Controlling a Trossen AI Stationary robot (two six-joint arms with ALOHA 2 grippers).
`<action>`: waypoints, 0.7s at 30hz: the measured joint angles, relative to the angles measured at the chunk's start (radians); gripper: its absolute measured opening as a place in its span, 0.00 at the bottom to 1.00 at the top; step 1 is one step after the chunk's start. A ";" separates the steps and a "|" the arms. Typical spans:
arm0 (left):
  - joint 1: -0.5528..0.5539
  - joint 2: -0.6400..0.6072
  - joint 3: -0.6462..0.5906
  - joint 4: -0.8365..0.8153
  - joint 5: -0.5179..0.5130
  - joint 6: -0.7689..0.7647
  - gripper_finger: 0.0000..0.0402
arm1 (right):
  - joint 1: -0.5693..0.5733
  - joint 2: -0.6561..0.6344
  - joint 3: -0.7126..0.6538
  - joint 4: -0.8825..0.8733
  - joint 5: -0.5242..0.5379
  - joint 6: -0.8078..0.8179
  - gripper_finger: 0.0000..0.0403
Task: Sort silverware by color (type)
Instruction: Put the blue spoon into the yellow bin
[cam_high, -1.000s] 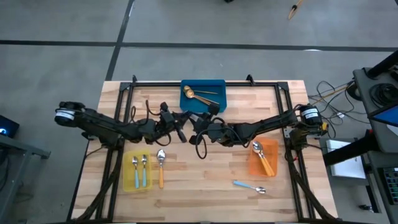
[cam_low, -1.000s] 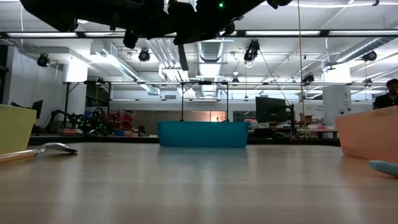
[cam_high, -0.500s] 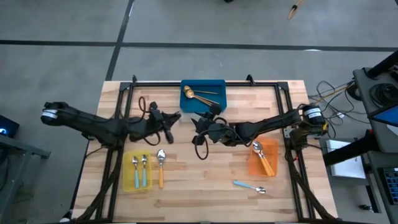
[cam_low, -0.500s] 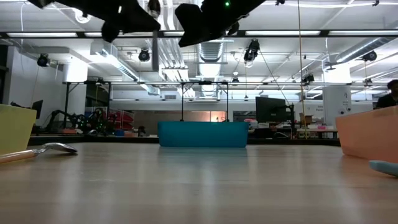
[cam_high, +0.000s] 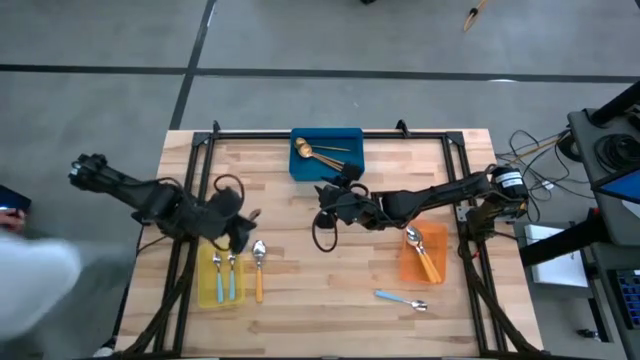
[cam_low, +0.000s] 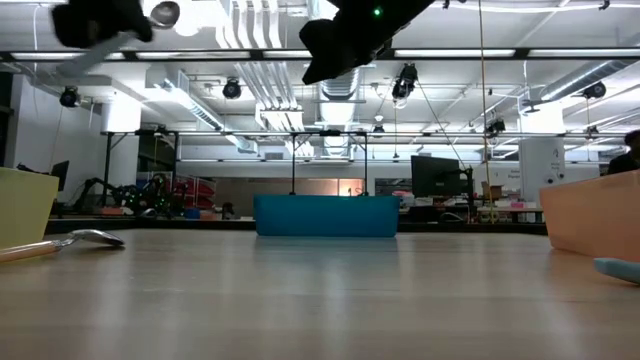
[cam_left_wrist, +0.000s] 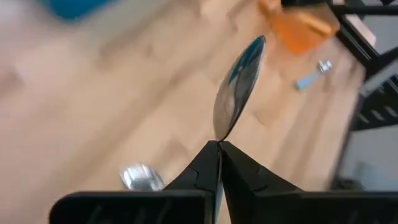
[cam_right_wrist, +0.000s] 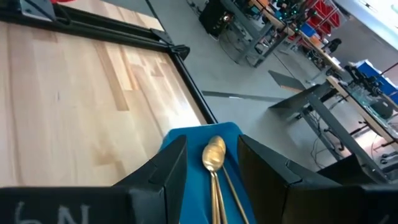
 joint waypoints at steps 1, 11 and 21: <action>-0.027 0.002 0.003 -0.015 0.015 -0.053 0.00 | -0.003 0.000 0.000 0.000 0.000 -0.003 0.33; -0.278 0.052 -0.007 -0.156 0.062 -0.518 0.00 | -0.046 0.000 0.000 0.001 0.000 -0.023 0.33; -0.398 0.140 -0.056 -0.271 0.123 -0.783 0.00 | -0.058 0.000 -0.001 0.001 -0.009 -0.011 0.33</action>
